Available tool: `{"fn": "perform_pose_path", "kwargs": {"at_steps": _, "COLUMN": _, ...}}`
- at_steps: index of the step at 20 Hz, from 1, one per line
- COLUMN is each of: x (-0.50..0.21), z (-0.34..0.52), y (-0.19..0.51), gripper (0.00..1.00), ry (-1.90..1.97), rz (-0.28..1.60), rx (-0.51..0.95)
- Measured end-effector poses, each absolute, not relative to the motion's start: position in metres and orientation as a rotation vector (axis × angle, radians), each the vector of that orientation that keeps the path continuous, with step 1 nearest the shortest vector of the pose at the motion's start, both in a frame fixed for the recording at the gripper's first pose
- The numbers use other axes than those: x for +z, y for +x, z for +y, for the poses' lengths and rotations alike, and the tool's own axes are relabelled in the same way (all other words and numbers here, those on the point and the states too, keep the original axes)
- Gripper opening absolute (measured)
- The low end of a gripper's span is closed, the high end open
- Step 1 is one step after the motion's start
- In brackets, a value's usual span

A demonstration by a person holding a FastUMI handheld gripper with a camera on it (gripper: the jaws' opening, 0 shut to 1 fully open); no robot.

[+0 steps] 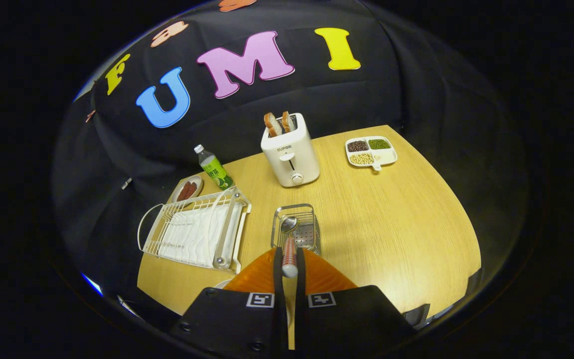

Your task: Take the plate from the dish rack, then take the spoon from the basket and place it into the plate.

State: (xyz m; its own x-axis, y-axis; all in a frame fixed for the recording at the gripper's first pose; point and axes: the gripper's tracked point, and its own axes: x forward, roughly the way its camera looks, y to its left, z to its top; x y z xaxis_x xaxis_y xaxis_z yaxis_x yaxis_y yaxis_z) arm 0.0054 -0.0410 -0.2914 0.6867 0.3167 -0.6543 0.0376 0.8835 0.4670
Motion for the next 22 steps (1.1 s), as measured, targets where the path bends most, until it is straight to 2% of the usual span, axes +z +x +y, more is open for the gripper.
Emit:
{"fn": "perform_pose_path", "kwargs": {"at_steps": 9, "x": -0.241, "z": 0.026, "y": -0.07, "gripper": 0.1, "ry": 0.557, "rz": 0.804, "rx": 0.309}}
{"fn": "perform_pose_path", "kwargs": {"at_steps": 14, "x": -0.265, "z": 0.058, "y": -0.118, "gripper": 0.1, "ry": 0.494, "rz": 0.913, "rx": 0.381}}
{"fn": "perform_pose_path", "kwargs": {"at_steps": 22, "x": -0.324, "z": 0.084, "y": -0.141, "gripper": 0.1, "ry": 0.492, "rz": 1.041, "rx": 0.374}}
